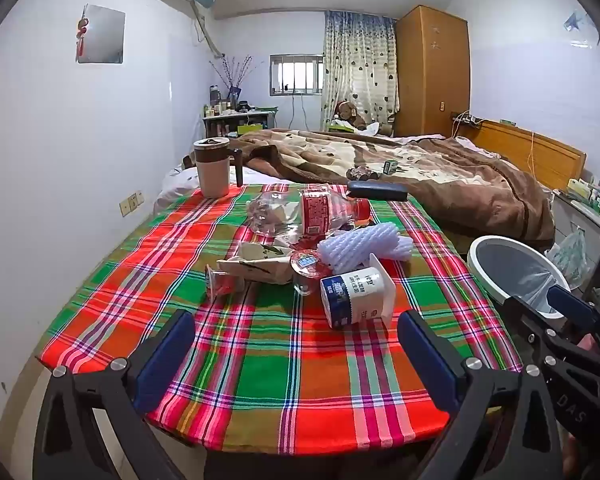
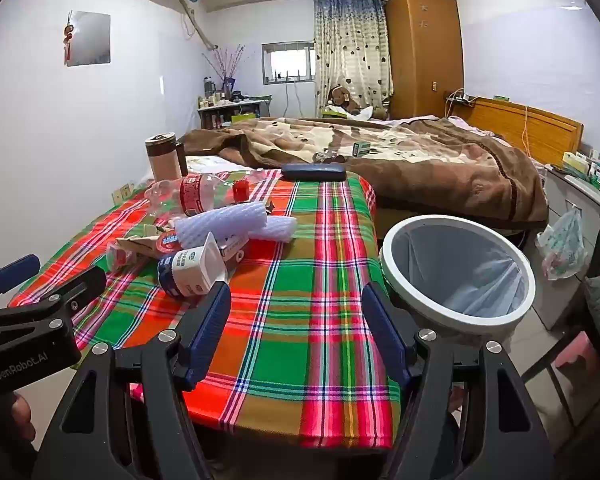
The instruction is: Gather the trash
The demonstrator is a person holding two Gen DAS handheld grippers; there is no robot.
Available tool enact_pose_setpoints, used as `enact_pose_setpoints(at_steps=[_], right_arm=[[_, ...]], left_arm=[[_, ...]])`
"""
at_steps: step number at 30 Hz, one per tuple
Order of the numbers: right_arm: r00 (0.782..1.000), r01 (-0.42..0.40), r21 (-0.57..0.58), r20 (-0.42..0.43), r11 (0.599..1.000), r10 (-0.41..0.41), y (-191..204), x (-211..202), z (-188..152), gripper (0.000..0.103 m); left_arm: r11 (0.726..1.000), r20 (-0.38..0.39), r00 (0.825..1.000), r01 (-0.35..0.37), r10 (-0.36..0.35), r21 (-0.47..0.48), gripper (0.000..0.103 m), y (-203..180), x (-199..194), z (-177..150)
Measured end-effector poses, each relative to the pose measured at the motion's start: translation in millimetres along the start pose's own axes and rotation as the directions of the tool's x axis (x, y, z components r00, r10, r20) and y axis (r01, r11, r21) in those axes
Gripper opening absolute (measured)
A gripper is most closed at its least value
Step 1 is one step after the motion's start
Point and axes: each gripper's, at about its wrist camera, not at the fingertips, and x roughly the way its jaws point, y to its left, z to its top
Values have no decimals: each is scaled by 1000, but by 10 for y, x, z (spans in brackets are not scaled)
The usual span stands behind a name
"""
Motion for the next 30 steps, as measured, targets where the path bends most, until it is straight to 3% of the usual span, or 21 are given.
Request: enact_pose_setpoints(at_steps=[30], right_arm=[[1000,6,21,-3,1000,-6,6,0,-6,69]], left_arm=[[1000,-8,1000,-13,13,0,103,18,6,-25]])
